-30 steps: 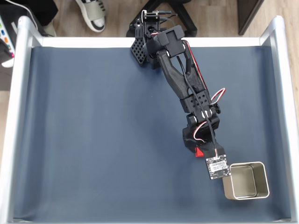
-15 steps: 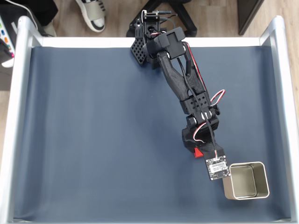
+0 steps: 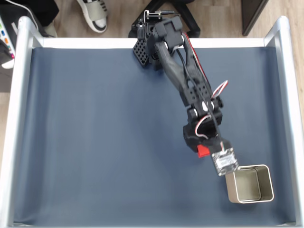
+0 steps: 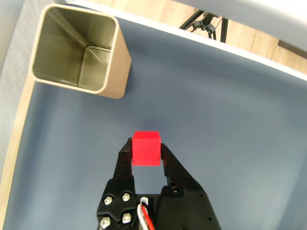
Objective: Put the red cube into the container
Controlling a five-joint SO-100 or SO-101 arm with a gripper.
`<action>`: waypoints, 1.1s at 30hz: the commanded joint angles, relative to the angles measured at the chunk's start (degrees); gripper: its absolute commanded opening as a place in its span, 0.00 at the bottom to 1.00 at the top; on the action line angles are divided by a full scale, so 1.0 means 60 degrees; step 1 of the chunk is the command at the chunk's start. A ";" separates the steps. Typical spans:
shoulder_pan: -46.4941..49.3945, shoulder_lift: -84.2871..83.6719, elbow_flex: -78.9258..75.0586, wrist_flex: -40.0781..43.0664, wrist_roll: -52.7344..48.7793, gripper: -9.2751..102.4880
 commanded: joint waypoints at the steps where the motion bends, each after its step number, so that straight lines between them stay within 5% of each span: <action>1: -0.0044 0.1128 -0.0732 0.0513 -0.0366 0.08; 12: -0.0615 0.0498 -0.3662 0.2007 -0.1025 0.08; 33: -0.1245 -0.5669 -1.1353 0.1948 -0.0513 0.08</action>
